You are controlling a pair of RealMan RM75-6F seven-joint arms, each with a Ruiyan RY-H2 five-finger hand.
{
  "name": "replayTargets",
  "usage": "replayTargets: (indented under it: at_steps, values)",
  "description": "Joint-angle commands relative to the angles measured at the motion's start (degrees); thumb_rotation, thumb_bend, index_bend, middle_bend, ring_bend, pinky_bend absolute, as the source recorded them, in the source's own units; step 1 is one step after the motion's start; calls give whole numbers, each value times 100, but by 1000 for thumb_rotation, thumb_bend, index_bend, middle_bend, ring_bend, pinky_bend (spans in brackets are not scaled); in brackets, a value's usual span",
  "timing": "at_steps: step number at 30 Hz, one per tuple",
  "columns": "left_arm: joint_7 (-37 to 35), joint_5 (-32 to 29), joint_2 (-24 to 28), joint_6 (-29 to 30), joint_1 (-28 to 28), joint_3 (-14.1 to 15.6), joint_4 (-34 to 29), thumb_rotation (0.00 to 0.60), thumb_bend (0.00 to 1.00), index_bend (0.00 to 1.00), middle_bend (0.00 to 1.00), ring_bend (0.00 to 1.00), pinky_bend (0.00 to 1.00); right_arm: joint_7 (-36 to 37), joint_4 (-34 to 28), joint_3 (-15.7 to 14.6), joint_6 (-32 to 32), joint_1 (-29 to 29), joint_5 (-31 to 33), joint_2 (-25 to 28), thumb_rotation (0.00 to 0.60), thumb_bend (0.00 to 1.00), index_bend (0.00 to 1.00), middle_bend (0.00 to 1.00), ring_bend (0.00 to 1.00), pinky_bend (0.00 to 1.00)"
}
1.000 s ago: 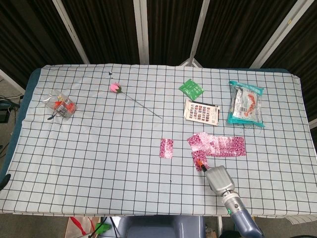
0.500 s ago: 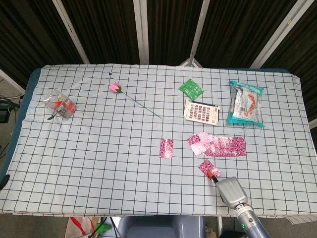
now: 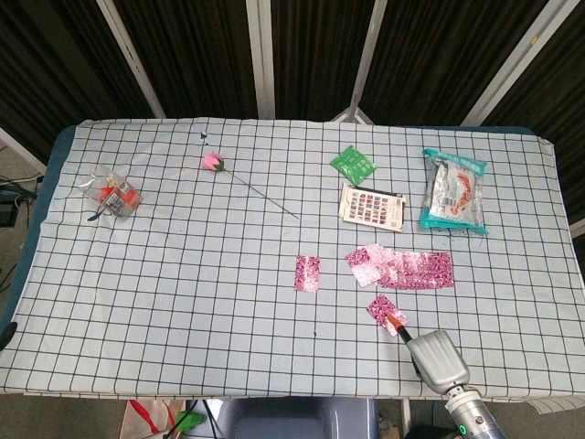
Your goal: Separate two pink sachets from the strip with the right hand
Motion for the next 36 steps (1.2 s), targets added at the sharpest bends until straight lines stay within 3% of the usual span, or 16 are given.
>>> replayTargets:
  at_steps: [1, 4, 6, 10, 14, 21, 27, 36]
  values:
    - [2, -3, -1, -4, -1, -1, 1, 600, 379, 185, 45, 0, 119, 405, -66, 282, 329, -82, -325, 25, 600, 840, 86, 376, 477, 448]
    - [-15, -23, 5, -7, 1, -6, 5, 600, 379, 185, 45, 0, 119, 988, 0, 603, 728, -191, -477, 103, 600, 750, 24, 187, 288, 304]
    - [-43, -38, 15, -9, 2, -11, 9, 600, 379, 185, 45, 0, 119, 1483, 73, 796, 1010, -305, -506, 191, 600, 665, 4, 118, 204, 238]
    - [-73, -42, 26, -18, 2, -11, 10, 600, 378, 185, 45, 0, 119, 2521, 277, 989, 1449, -583, -519, 530, 600, 554, 0, 65, 147, 180]
    - [-51, -12, 25, -17, 4, 4, -2, 600, 379, 185, 45, 0, 119, 3223, 595, 920, 1764, -933, -548, 921, 600, 499, 0, 56, 118, 144]
    - [97, 36, 0, -38, 7, 48, -46, 600, 379, 185, 45, 0, 119, 3192, 1295, 650, 2311, -1522, -809, 1041, 600, 473, 0, 46, 92, 114]
    - [162, 56, 4, -39, 22, 74, -97, 600, 378, 185, 45, 0, 119, 3271, 1672, 718, 2639, -1783, -1018, 961, 600, 472, 0, 44, 90, 115]
    - [48, 65, 39, -22, 38, 82, -68, 600, 379, 185, 45, 0, 119, 3212, 1693, 793, 2645, -1938, -1160, 1002, 600, 473, 0, 43, 90, 114]
